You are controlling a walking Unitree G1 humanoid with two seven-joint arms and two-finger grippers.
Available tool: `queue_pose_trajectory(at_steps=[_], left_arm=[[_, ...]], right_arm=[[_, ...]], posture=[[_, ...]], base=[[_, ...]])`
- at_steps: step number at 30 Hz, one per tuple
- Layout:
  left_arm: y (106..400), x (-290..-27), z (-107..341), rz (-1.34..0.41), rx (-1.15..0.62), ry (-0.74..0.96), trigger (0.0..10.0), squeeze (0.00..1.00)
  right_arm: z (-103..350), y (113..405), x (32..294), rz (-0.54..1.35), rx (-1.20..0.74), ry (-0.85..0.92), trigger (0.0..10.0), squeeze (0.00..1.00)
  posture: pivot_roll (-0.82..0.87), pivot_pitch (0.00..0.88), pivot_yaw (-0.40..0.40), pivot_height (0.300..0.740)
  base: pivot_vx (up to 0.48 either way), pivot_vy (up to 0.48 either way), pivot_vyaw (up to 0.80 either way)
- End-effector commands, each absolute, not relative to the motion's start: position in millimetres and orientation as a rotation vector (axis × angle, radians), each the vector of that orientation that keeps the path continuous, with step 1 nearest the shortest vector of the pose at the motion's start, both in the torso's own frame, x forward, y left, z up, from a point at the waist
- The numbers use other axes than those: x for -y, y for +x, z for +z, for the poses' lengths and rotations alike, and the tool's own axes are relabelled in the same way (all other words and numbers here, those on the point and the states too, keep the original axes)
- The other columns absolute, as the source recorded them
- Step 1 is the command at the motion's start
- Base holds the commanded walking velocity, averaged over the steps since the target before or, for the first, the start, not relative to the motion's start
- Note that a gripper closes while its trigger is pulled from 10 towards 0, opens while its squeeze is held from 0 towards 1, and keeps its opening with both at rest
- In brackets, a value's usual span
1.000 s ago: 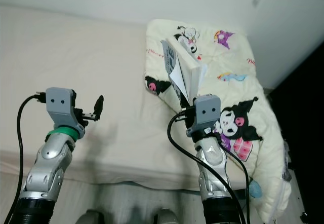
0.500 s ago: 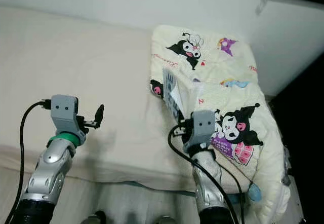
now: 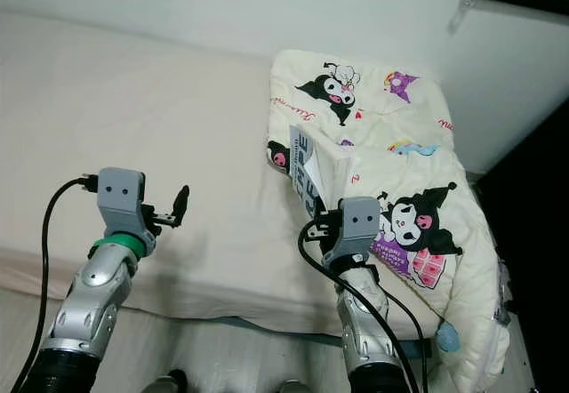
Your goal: Clean up the room
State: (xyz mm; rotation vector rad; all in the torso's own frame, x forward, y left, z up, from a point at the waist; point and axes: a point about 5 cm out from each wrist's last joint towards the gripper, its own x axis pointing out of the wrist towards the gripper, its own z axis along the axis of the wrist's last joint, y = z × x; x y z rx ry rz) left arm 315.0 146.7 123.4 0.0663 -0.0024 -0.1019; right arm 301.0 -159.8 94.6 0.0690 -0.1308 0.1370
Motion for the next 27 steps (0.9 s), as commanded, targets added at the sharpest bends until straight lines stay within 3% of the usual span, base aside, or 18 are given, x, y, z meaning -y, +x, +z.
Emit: queue_pose_trajectory(at_steps=[1, 22, 27], left_arm=[[313.1, -142.9, 117.0, -0.123, -0.018, 0.089, 10.0, 0.00], [312.9, -139.8, 112.5, -0.149, -0.040, 0.085, 10.0, 0.00], [313.4, -140.6, 112.1, -0.146, -0.042, 0.080, 10.0, 0.00]], right_arm=[[96.4, 300.6, 164.9, 0.113, 0.153, 0.076, 10.0, 0.00], [93.8, 300.1, 163.4, 0.119, 0.149, 0.080, 10.0, 0.00], [93.9, 300.3, 162.8, 0.122, 0.151, 0.078, 10.0, 0.00]], posture=[[0.01, 0.094, -0.005, 0.740], [0.01, 0.095, -0.002, 0.740], [0.01, 0.091, -0.002, 0.740]], base=[[0.000, 0.000, 0.00], [0.000, 0.000, 0.00], [0.000, 0.382, 0.00]])
